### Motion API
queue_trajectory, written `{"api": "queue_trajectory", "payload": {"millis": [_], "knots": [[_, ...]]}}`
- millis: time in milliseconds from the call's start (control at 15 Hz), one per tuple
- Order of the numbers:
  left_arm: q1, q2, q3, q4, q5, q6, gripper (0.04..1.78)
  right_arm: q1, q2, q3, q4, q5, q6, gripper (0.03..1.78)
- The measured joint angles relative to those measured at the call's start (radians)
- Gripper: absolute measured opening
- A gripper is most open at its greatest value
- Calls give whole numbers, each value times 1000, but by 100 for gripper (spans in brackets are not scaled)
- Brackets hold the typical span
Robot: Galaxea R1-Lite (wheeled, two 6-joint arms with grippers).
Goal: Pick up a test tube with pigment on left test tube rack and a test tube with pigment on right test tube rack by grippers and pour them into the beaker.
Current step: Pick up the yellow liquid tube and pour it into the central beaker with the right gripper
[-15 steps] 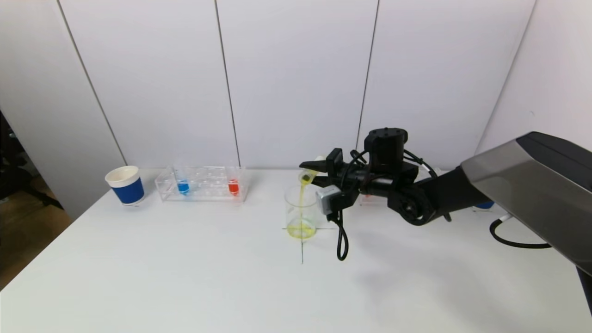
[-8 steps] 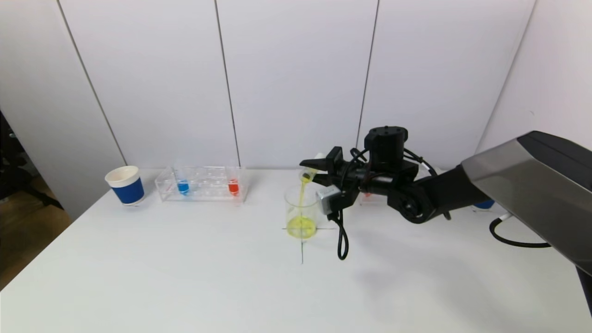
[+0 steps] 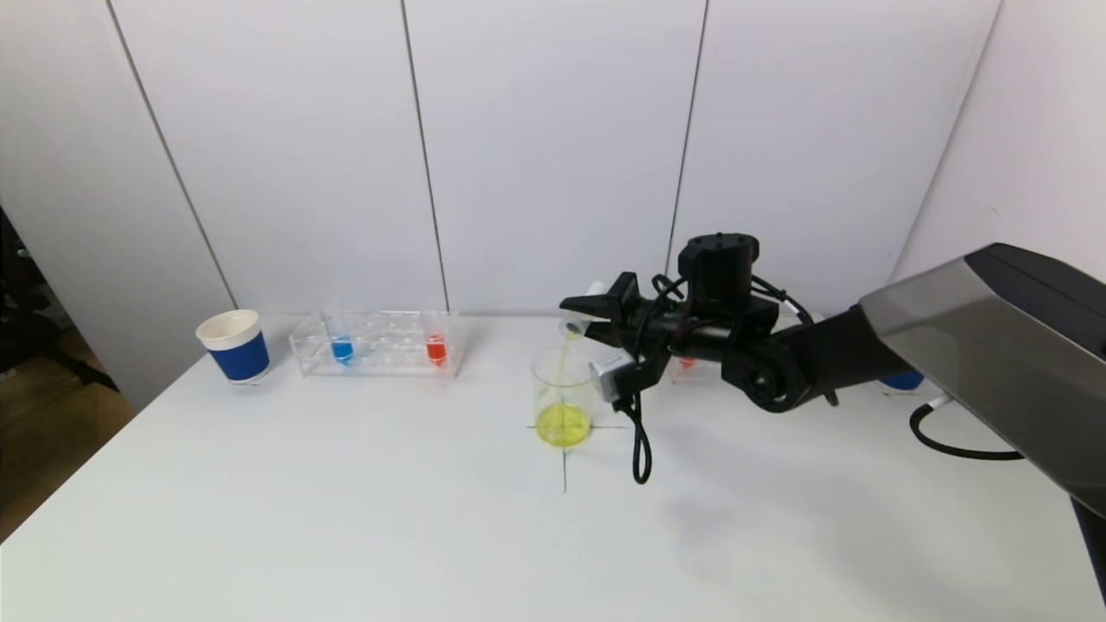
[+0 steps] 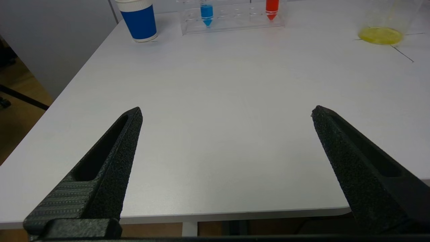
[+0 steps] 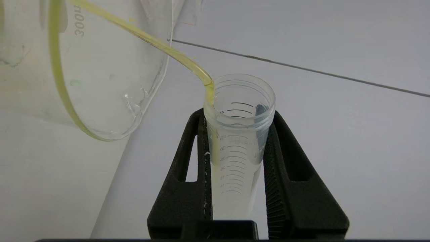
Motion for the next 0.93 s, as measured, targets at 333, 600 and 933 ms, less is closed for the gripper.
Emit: {"api": "queue_trajectory", "payload": {"millis": [333,600,933], "knots": [[0,0,0,0,0,0,176,1,1,-12,19,-1,-66,50],[0,0,0,0,0,0,176,2,4,-20,25,-14,-114,50],[0,0,0,0,0,0,176,8,5,-23,33,-15,-117,50]]}}
